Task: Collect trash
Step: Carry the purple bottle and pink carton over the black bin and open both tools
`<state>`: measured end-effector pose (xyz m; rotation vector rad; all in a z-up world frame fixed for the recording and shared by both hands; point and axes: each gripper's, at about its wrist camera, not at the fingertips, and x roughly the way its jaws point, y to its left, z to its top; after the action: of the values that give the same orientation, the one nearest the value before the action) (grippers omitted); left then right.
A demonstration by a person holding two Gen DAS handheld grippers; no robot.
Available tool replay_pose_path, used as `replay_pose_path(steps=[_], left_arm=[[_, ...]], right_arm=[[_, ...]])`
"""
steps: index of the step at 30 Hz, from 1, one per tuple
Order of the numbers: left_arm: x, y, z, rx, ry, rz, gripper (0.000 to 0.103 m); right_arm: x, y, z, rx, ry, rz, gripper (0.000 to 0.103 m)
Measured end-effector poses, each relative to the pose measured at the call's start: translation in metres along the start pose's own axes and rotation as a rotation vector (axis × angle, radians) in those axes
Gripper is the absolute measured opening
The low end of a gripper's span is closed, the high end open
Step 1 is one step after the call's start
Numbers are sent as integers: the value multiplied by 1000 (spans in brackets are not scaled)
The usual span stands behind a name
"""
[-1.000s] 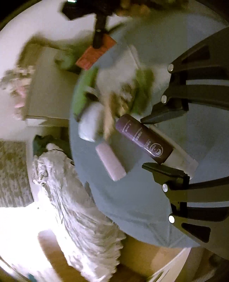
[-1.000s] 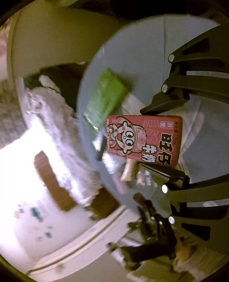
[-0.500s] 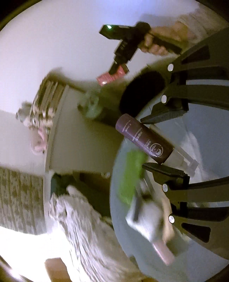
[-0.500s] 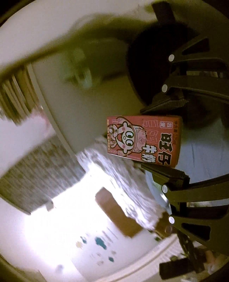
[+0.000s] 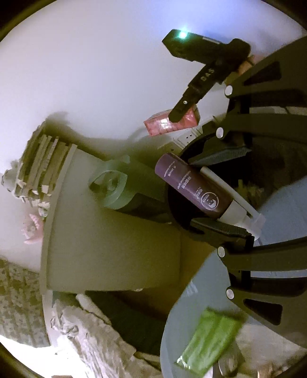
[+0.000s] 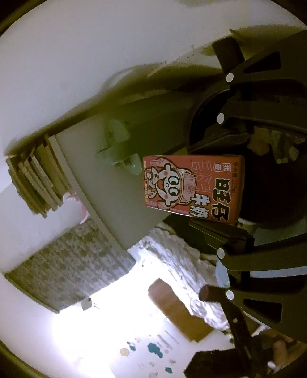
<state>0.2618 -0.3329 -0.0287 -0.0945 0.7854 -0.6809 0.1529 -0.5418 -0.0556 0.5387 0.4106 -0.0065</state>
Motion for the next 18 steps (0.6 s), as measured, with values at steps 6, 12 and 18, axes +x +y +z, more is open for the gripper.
replay_pose_path(steps=[6,12,18], left_arm=[[24,-11,-5,2,37,-12,44],[35,-12,-9,-1,59,-16,44],[45,-10,-11,-22,75,-18,45]], right_arm=[[-1,-6,-4,22,16,-20,55],[1,-7,-6,31,21,-23,55],[-1,-9,-9,48,31,-36,55]])
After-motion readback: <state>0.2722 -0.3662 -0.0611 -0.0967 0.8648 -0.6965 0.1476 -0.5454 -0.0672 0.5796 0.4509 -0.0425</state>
